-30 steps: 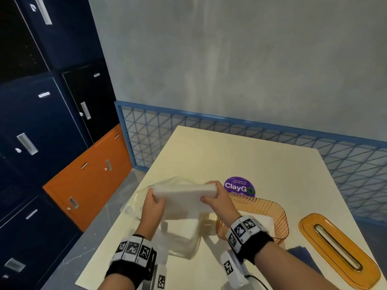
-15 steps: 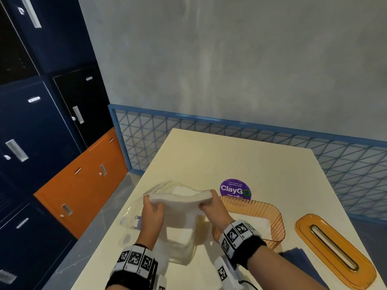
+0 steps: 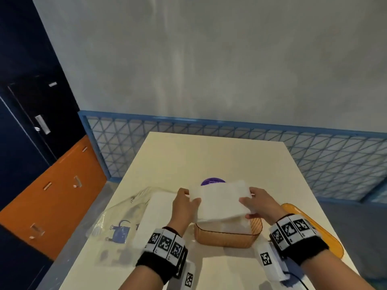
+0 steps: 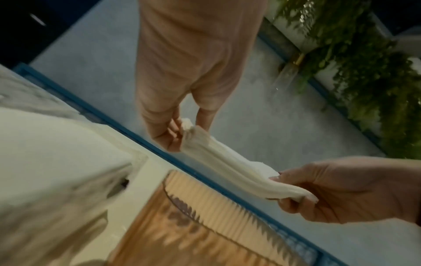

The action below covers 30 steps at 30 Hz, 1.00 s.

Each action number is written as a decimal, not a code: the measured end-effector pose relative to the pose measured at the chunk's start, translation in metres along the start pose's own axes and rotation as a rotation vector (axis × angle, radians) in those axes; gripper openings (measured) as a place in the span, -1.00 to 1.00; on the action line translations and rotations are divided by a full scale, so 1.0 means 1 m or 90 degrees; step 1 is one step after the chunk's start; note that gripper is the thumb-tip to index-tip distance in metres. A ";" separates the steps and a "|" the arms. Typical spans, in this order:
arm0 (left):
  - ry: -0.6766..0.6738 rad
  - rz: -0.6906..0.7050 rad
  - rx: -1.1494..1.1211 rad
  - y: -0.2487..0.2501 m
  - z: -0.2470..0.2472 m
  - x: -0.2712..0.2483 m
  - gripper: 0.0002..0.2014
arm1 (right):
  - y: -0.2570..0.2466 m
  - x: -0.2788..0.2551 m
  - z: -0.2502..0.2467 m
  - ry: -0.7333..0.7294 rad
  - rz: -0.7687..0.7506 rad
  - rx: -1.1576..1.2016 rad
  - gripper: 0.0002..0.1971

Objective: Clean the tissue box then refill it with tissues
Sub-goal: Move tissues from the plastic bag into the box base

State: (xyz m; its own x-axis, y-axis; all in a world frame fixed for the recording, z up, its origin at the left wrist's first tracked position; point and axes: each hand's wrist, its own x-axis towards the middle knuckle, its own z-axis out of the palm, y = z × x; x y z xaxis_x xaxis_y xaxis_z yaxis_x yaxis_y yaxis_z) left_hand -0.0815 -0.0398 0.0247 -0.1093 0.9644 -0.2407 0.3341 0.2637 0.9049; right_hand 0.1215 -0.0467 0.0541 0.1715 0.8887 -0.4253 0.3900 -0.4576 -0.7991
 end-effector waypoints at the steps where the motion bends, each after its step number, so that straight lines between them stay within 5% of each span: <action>1: -0.018 0.002 0.016 0.000 0.010 0.001 -0.63 | 0.008 0.002 -0.004 0.008 0.017 -0.032 -0.79; 10: -0.070 0.147 0.356 -0.015 0.046 0.008 -0.51 | 0.033 0.018 0.018 -0.006 0.087 -0.412 -0.64; 16: -0.080 0.196 0.613 -0.008 0.054 -0.003 -0.43 | 0.036 0.018 0.034 0.034 0.005 -0.512 -0.64; 19: -0.136 0.233 0.616 -0.011 0.062 -0.002 -0.53 | 0.037 0.015 0.038 0.078 -0.080 -0.601 -0.66; 23: -0.288 0.151 0.702 -0.014 0.068 0.006 -0.59 | 0.036 0.021 0.042 -0.056 -0.099 -0.675 -0.65; 30: -0.345 0.091 0.689 -0.018 0.070 0.023 -0.63 | 0.037 0.035 0.046 -0.169 -0.028 -0.786 -0.65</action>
State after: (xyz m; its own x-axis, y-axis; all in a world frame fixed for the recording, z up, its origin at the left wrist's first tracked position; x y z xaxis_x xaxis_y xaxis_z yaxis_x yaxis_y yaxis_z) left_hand -0.0243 -0.0212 -0.0219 0.3110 0.8009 -0.5117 0.9470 -0.2159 0.2376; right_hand 0.1000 -0.0340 -0.0094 0.0063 0.8042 -0.5944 0.9982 0.0306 0.0520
